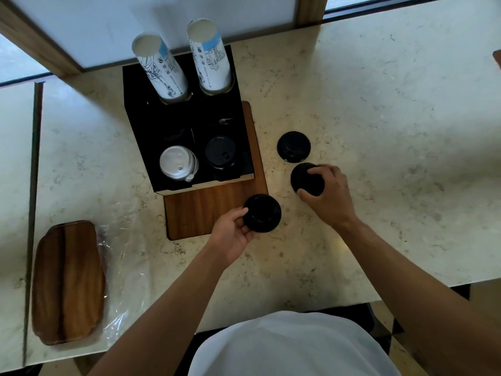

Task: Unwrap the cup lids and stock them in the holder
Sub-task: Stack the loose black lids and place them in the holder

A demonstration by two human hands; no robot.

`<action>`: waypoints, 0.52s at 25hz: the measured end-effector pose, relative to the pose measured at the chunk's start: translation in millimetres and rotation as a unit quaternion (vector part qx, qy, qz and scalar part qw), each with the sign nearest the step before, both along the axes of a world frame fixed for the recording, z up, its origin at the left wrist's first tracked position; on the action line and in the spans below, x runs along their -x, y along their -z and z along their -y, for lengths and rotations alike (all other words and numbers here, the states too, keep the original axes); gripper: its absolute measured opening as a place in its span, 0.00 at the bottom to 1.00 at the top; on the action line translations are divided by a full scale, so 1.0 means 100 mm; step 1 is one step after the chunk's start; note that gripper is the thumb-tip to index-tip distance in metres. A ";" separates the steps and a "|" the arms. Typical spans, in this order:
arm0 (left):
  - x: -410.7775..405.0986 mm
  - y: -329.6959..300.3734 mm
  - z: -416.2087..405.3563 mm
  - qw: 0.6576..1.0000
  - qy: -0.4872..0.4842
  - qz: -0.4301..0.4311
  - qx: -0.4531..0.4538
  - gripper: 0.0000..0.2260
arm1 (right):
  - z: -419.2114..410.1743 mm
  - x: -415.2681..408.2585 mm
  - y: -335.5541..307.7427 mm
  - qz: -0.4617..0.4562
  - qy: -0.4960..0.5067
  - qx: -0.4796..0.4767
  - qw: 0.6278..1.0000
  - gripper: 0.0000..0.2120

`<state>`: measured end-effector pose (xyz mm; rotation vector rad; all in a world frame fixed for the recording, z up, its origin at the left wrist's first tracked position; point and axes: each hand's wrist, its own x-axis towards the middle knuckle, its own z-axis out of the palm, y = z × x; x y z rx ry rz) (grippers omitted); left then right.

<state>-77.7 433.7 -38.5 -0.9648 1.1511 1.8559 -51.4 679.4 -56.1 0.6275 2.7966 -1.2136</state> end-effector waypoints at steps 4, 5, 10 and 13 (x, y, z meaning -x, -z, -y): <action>-0.02 -0.03 0.05 0.999 0.030 -0.020 -0.008 0.14 | 0.43 -0.16 -0.28 -0.043 -0.181 0.075 0.980 0.30; -0.04 -0.04 0.06 0.999 0.039 -0.026 -0.007 0.14 | 0.52 -0.18 -0.31 -0.031 -0.220 0.078 0.972 0.33; -0.12 -0.09 0.14 0.999 0.030 -0.031 -0.016 0.14 | 0.71 -0.21 -0.34 0.014 -0.270 0.106 0.957 0.42; -0.19 -0.08 0.22 0.999 0.012 -0.022 -0.033 0.14 | 0.73 -0.24 -0.32 0.018 -0.281 0.101 0.954 0.42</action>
